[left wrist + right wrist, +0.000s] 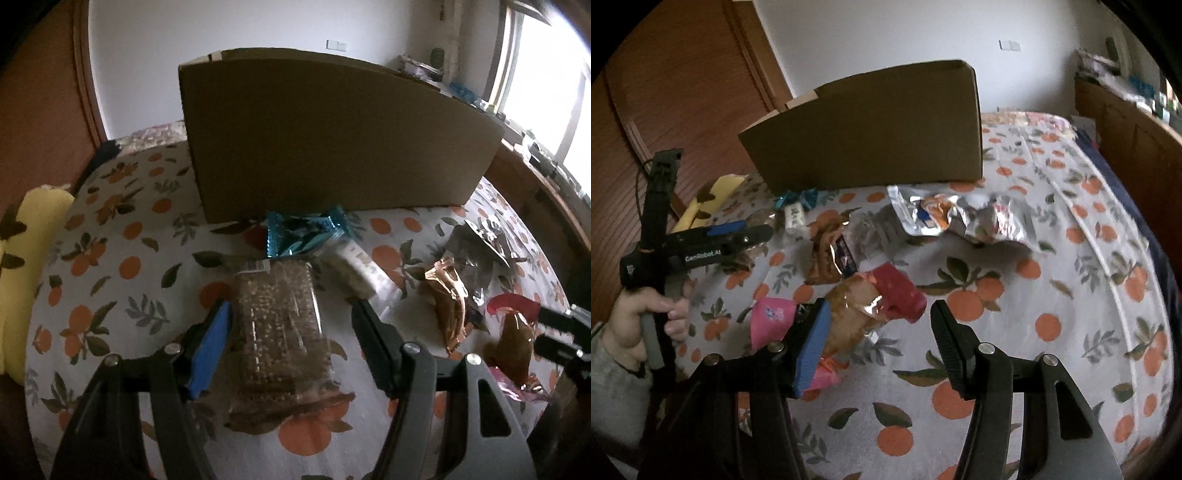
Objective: Organize snacks
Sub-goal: 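Grasp the clear grain-bar packet with the left tool while the right grasps the pink-red packet, then lift both held packets and carry them over the cardboard box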
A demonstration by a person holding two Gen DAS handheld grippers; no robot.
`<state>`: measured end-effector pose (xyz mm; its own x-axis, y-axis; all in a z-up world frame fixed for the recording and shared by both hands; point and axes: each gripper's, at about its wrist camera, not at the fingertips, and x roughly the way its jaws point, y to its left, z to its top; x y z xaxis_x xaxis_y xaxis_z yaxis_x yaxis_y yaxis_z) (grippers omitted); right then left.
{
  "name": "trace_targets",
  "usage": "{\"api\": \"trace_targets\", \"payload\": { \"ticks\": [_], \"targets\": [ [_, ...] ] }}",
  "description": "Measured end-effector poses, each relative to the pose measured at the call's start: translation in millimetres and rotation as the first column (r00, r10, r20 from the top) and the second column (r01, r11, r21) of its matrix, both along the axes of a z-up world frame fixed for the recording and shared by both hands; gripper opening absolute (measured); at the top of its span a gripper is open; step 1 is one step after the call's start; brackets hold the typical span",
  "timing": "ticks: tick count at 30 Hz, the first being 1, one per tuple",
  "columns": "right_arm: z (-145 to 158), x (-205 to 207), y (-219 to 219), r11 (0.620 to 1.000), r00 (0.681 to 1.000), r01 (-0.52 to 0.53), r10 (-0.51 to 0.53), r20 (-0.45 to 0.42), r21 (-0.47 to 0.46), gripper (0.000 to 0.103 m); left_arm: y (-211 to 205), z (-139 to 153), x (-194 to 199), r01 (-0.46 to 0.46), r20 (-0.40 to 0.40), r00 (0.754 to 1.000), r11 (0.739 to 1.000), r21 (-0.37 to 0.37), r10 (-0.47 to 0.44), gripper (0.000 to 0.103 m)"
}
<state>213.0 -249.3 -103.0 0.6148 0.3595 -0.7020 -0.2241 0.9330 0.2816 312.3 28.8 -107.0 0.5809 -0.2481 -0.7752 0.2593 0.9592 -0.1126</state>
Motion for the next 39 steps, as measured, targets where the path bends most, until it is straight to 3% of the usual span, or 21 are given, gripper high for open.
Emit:
{"api": "trace_targets", "payload": {
  "ticks": [9, 12, 16, 29, 31, 39],
  "targets": [
    [-9, 8, 8, 0.997, 1.0, -0.017, 0.018, -0.016, 0.074, 0.063, 4, -4, 4, -0.008, -0.019, 1.0, 0.999, -0.033, 0.008, 0.059],
    [-15, 14, 13, 0.994, 0.999, -0.021, 0.026, -0.04, 0.104, 0.064, 6, -4, 3, -0.02, -0.007, 1.0, 0.999, -0.03, 0.02, 0.051],
    [-14, 21, 16, 0.996, 0.999, -0.007, 0.01, -0.039, 0.093, 0.064, 12, -5, 2, -0.033, 0.002, 0.999, 0.997, -0.068, 0.034, 0.047],
    [-16, 30, 52, 0.984, 0.999, -0.036, 0.033, -0.02, -0.177, 0.063, 15, -6, 3, -0.046, 0.007, 0.999, 0.995, -0.087, 0.047, 0.043],
    [-15, 27, 53, 0.98, 0.998, -0.062, 0.058, -0.031, -0.191, 0.048, 16, -5, 2, -0.047, 0.014, 0.999, 0.995, -0.094, 0.048, 0.04],
    [-12, 18, 46, 0.979, 0.995, -0.091, 0.084, -0.044, -0.182, 0.044, 26, 3, -15, -0.02, 0.02, 0.999, 0.98, -0.197, 0.025, 0.039]
  ]
}}
